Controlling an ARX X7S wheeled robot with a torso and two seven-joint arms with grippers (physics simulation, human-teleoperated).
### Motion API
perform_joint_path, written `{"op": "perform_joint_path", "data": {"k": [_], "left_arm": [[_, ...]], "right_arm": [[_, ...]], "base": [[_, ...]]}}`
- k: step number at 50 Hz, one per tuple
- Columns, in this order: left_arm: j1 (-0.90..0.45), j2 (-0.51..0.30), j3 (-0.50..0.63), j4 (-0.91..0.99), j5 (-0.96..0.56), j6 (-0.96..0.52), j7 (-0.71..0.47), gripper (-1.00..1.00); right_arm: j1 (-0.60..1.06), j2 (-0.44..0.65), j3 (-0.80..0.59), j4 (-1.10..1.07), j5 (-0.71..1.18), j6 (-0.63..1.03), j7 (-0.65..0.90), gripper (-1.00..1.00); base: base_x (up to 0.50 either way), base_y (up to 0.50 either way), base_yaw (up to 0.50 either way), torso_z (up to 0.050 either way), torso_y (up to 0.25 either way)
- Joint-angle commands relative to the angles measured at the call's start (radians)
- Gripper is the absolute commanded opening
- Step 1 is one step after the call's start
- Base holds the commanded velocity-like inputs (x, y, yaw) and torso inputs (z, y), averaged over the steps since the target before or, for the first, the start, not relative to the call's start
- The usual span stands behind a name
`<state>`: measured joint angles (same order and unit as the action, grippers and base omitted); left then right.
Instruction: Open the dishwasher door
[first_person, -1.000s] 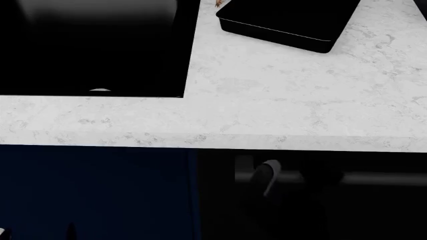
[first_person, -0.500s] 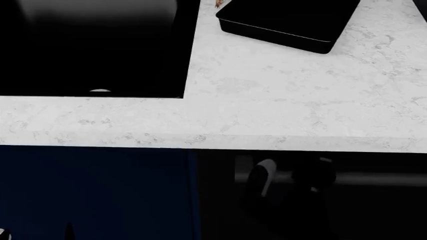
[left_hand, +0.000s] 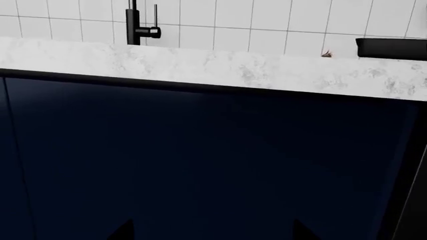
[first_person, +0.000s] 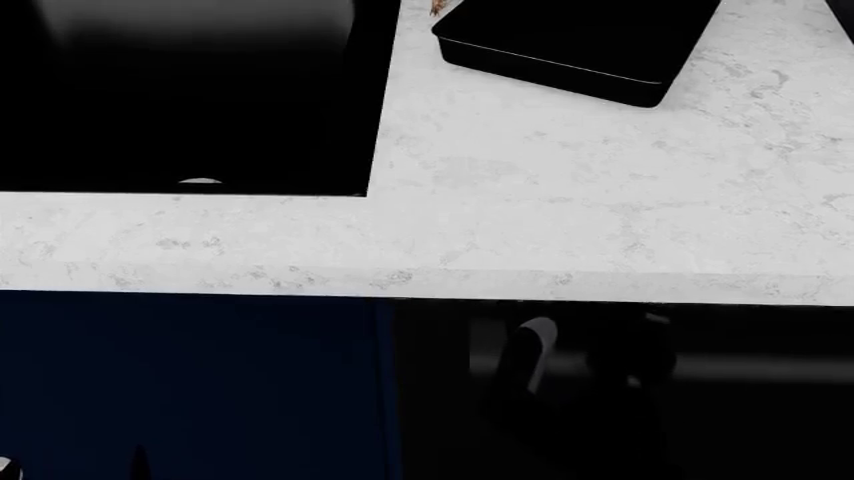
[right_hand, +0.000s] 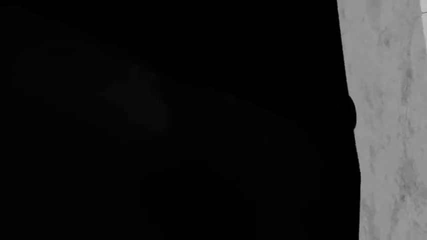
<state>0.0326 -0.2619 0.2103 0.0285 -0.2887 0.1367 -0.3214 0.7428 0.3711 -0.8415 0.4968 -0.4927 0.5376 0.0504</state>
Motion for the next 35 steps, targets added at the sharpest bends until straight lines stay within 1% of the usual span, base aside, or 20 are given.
{"op": "perform_joint_path", "data": {"k": [1, 9, 22, 35], "left_arm": [[0.001, -0.003, 0.004, 0.000, -0.004, 0.006, -0.001, 1.00], [-0.002, -0.004, 0.007, 0.001, -0.008, 0.005, -0.002, 1.00], [-0.009, -0.008, 0.011, 0.010, -0.013, -0.007, -0.008, 1.00], [-0.007, -0.011, 0.012, 0.008, -0.014, -0.003, -0.016, 1.00]], "right_arm": [[-0.033, 0.040, -0.028, -0.130, 0.051, 0.068, -0.093, -1.00], [-0.046, 0.059, -0.043, -0.177, 0.046, 0.098, -0.136, -1.00], [-0.088, 0.128, -0.057, -0.350, 0.030, 0.180, -0.224, -1.00], [-0.125, 0.171, -0.061, -0.463, 0.018, 0.227, -0.259, -1.00]], "base": [[0.00, 0.00, 0.00, 0.000, 0.000], [0.00, 0.00, 0.00, 0.000, 0.000], [0.00, 0.00, 0.00, 0.000, 0.000], [0.00, 0.00, 0.00, 0.000, 0.000]]}}
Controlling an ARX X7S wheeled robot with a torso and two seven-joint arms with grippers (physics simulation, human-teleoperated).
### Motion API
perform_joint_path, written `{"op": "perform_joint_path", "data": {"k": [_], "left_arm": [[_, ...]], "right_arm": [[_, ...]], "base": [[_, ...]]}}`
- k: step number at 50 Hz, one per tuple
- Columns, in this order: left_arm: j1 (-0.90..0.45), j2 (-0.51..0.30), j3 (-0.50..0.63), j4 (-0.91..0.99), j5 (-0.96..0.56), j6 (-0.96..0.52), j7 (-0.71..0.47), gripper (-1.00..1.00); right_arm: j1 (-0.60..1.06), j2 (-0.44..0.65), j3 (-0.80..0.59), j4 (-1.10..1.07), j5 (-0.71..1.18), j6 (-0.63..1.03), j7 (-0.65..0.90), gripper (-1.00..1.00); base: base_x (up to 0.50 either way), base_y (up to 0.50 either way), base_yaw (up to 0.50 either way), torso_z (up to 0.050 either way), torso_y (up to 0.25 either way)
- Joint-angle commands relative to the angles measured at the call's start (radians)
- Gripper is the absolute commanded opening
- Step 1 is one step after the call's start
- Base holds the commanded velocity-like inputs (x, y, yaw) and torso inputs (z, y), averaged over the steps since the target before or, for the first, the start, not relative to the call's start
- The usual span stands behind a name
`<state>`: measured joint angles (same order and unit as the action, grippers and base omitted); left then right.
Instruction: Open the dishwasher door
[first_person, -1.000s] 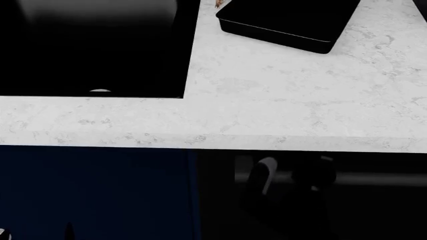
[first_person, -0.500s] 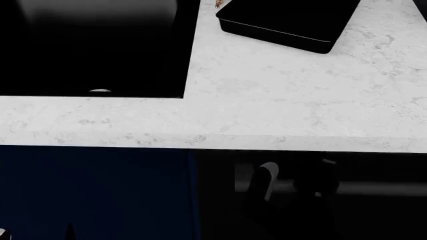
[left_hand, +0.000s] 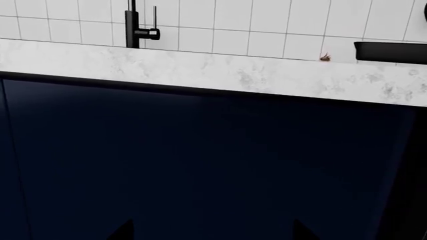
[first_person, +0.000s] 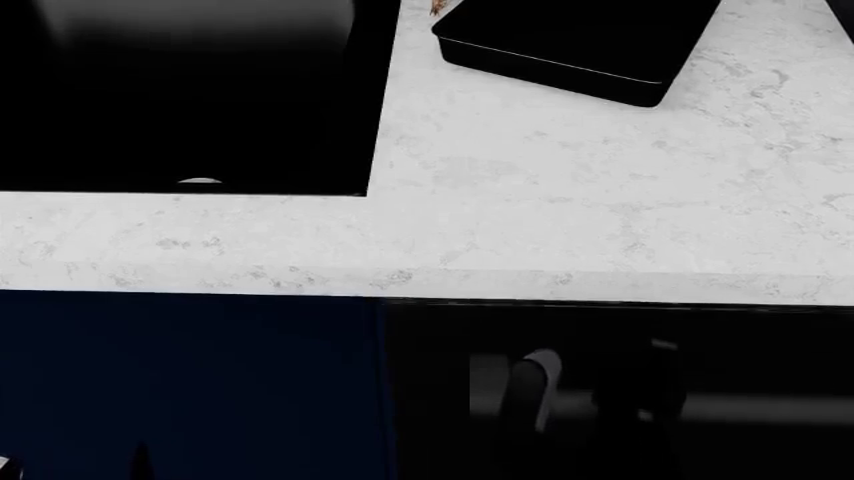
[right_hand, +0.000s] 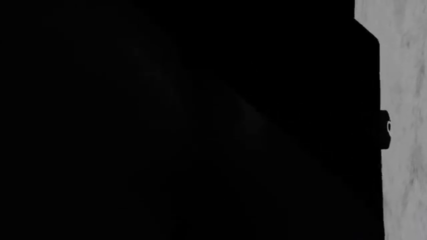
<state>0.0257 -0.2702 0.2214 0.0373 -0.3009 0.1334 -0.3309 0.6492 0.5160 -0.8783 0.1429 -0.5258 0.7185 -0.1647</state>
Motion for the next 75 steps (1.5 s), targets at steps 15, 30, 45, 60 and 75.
{"op": "perform_joint_path", "data": {"k": [15, 30, 45, 60, 75], "left_arm": [[0.000, -0.010, 0.006, 0.011, -0.007, -0.002, -0.008, 1.00], [0.004, -0.016, 0.012, 0.041, -0.016, -0.012, -0.015, 1.00], [0.008, -0.019, 0.015, 0.040, -0.019, -0.005, -0.017, 1.00], [0.012, -0.024, 0.019, 0.047, -0.021, -0.003, -0.021, 1.00], [0.012, -0.026, 0.023, 0.046, -0.025, 0.002, -0.022, 1.00]], "right_arm": [[-0.083, 0.096, -0.029, -0.268, 0.031, 0.124, -0.101, -1.00], [-0.124, 0.169, -0.057, -0.435, 0.040, 0.199, -0.230, -1.00], [-0.171, 0.216, -0.077, -0.541, 0.052, 0.219, -0.286, -1.00], [-0.237, 0.256, -0.078, -0.628, 0.071, 0.242, -0.309, -1.00], [-0.294, 0.297, -0.087, -0.718, 0.101, 0.276, -0.360, -1.00]], "base": [[0.00, 0.00, 0.00, 0.000, 0.000], [0.00, 0.00, 0.00, 0.000, 0.000], [0.00, 0.00, 0.00, 0.000, 0.001], [0.00, 0.00, 0.00, 0.000, 0.000], [0.00, 0.00, 0.00, 0.000, 0.001]]}}
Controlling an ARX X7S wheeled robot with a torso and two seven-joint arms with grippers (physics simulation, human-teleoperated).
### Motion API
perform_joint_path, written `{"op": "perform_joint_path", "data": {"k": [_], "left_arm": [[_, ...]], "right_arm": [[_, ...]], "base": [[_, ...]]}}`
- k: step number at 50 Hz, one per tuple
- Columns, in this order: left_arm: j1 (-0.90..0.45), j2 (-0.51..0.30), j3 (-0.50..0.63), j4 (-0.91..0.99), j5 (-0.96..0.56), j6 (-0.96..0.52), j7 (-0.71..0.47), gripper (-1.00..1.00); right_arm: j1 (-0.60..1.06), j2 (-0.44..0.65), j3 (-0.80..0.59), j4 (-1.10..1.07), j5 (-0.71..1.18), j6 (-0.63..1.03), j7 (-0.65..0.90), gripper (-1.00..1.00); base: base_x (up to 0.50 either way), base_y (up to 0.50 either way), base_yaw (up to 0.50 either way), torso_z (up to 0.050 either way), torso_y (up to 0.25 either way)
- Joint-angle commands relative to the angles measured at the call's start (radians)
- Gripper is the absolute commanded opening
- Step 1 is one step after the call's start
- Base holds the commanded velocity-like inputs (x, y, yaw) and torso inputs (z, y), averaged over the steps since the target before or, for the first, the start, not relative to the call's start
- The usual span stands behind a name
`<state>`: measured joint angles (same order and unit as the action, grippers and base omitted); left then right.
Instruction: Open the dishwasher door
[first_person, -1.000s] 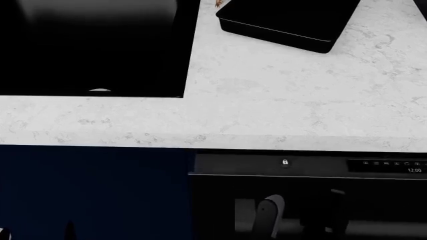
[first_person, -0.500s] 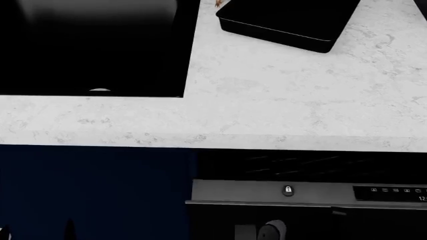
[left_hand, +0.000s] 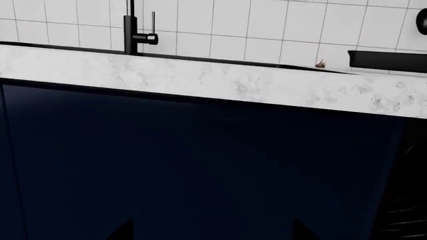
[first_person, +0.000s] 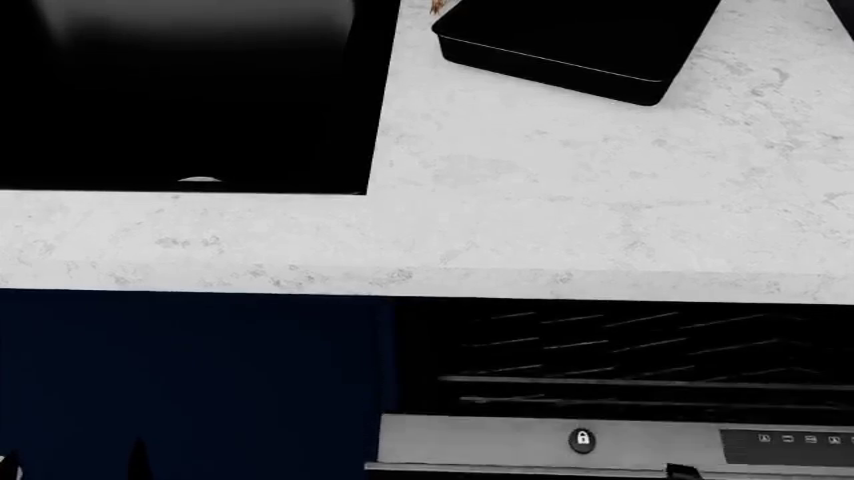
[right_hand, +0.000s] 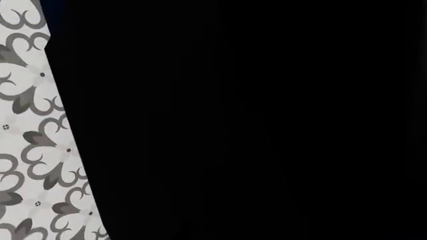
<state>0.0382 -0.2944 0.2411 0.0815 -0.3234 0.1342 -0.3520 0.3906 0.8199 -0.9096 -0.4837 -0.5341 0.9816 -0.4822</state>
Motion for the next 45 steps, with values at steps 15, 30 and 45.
{"op": "perform_joint_path", "data": {"k": [15, 30, 45], "left_arm": [[-0.008, -0.003, 0.008, -0.001, -0.005, 0.000, -0.004, 1.00], [-0.010, -0.007, 0.012, 0.000, -0.012, 0.006, -0.001, 1.00], [-0.006, -0.008, 0.019, 0.000, -0.014, 0.017, 0.001, 1.00]], "right_arm": [[-0.100, 0.004, -0.070, -0.163, 0.113, 0.031, -0.037, -1.00], [-0.172, 0.017, -0.129, -0.264, 0.056, 0.087, -0.019, -1.00], [-0.262, 0.061, -0.159, -0.355, 0.035, 0.158, -0.018, -1.00]], "base": [[0.00, 0.00, 0.00, 0.000, 0.001], [0.00, 0.00, 0.01, 0.000, 0.000], [0.00, 0.00, 0.01, 0.000, 0.000]]}}
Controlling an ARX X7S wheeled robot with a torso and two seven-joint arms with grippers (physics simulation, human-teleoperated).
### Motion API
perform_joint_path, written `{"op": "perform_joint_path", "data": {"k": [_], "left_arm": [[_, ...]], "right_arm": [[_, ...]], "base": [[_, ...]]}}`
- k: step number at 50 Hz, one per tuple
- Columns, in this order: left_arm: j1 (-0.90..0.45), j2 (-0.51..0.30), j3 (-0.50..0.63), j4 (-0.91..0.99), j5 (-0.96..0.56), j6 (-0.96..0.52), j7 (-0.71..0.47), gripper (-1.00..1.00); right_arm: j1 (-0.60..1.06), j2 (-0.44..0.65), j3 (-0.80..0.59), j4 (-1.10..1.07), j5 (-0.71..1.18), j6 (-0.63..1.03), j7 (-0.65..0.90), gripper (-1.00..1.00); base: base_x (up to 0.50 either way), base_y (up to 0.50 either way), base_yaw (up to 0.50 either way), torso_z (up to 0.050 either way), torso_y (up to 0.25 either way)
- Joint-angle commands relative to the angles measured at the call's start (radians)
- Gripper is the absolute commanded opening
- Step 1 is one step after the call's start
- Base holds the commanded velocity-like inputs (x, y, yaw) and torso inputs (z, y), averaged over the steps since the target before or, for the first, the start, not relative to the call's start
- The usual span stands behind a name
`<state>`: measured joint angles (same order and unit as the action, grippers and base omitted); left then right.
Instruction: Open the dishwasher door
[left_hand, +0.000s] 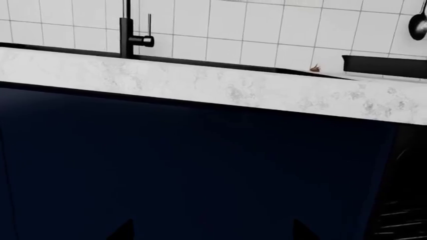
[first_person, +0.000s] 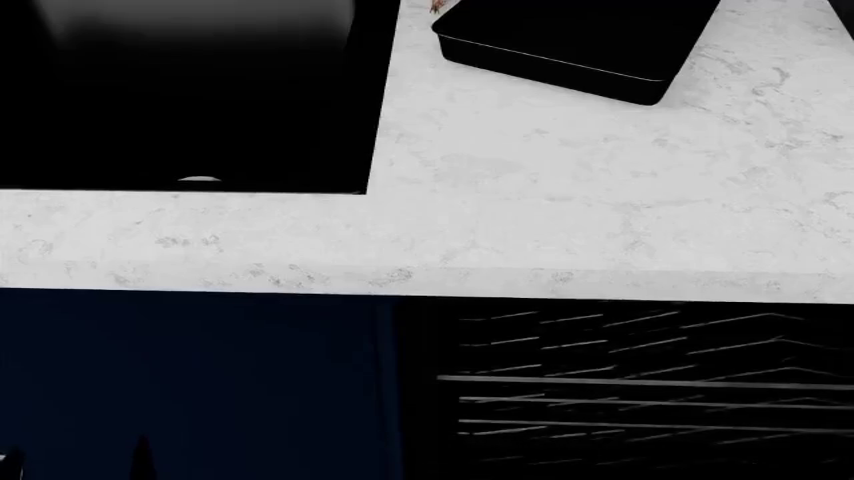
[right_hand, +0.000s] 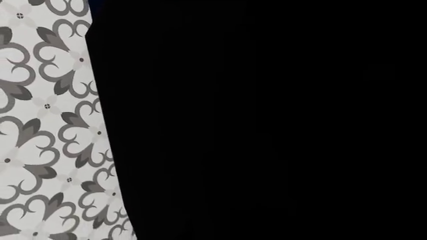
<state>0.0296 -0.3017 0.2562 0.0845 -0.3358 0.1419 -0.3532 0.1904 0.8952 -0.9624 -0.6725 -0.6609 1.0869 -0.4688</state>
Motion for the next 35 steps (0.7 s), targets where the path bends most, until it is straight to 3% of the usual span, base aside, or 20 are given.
{"op": "perform_joint_path", "data": {"k": [1, 35], "left_arm": [[0.002, 0.000, 0.004, -0.007, -0.002, 0.012, 0.003, 1.00], [-0.010, -0.007, 0.015, 0.000, -0.009, 0.009, -0.001, 1.00]], "right_arm": [[-0.068, -0.013, -0.103, -0.171, 0.164, 0.055, -0.029, -1.00], [-0.236, -0.022, -0.259, -0.261, 0.064, 0.105, 0.027, -1.00]], "base": [[0.00, 0.00, 0.01, 0.000, 0.000], [0.00, 0.00, 0.01, 0.001, 0.000]]}}
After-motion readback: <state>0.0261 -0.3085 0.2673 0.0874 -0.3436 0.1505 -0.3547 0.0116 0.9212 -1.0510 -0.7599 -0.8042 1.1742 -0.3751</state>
